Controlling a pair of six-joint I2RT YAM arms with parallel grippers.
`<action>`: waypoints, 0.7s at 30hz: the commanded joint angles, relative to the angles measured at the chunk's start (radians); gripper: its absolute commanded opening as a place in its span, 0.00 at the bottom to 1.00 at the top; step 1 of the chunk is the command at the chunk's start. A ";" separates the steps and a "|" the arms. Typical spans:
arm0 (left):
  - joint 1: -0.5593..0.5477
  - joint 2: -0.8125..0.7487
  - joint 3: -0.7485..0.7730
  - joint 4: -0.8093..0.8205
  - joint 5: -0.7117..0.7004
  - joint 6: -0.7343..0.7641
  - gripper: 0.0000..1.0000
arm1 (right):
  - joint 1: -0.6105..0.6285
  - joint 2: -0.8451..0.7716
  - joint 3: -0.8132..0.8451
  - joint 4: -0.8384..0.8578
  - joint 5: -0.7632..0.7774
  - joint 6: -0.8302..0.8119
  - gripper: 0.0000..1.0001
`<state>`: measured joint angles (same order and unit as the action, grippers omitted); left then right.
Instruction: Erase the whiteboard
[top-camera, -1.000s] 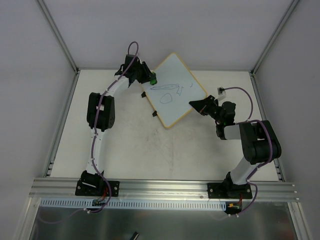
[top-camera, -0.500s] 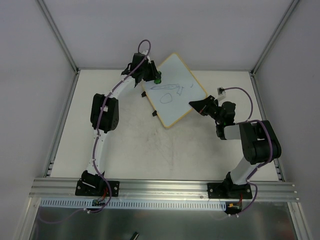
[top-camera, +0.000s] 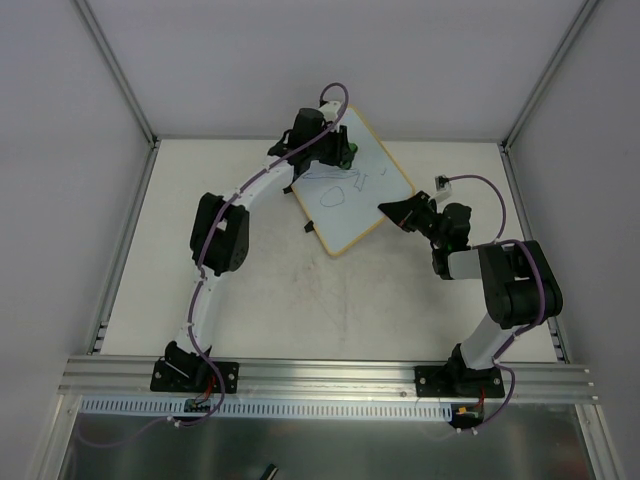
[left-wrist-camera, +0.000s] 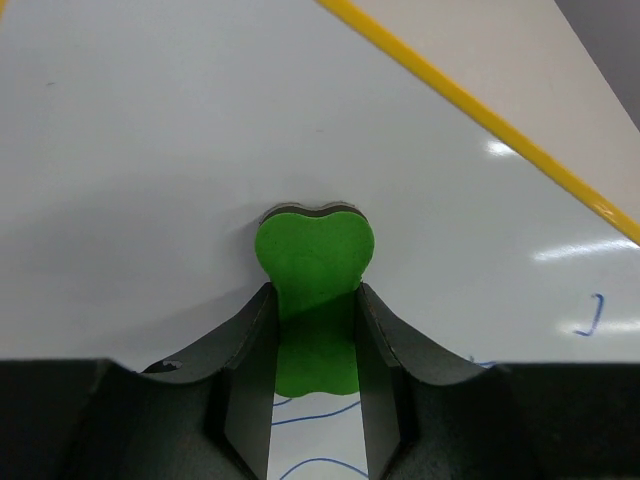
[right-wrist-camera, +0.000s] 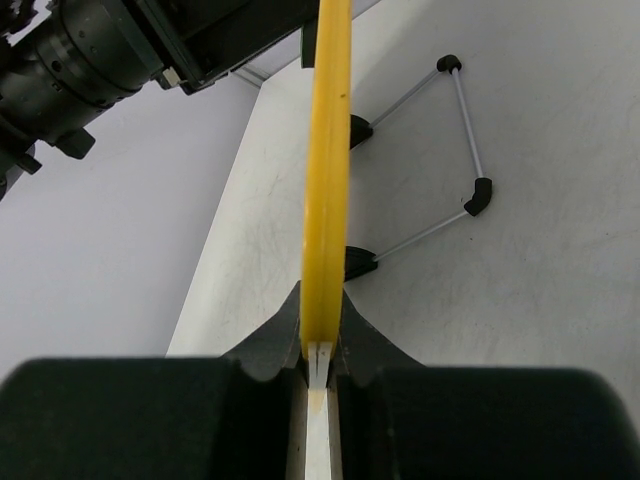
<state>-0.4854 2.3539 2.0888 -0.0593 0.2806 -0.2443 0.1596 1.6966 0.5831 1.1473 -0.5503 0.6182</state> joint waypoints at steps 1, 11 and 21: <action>-0.123 -0.001 -0.067 -0.030 0.111 0.094 0.00 | 0.037 0.005 0.018 0.063 -0.114 -0.046 0.00; -0.153 -0.039 -0.153 0.012 0.218 0.229 0.00 | 0.038 0.005 0.018 0.063 -0.115 -0.043 0.00; -0.219 -0.087 -0.214 0.016 0.164 0.387 0.00 | 0.040 0.005 0.018 0.068 -0.119 -0.041 0.00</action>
<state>-0.6071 2.2486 1.9266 0.0559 0.3885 0.0654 0.1593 1.6993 0.5831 1.1465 -0.5499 0.6243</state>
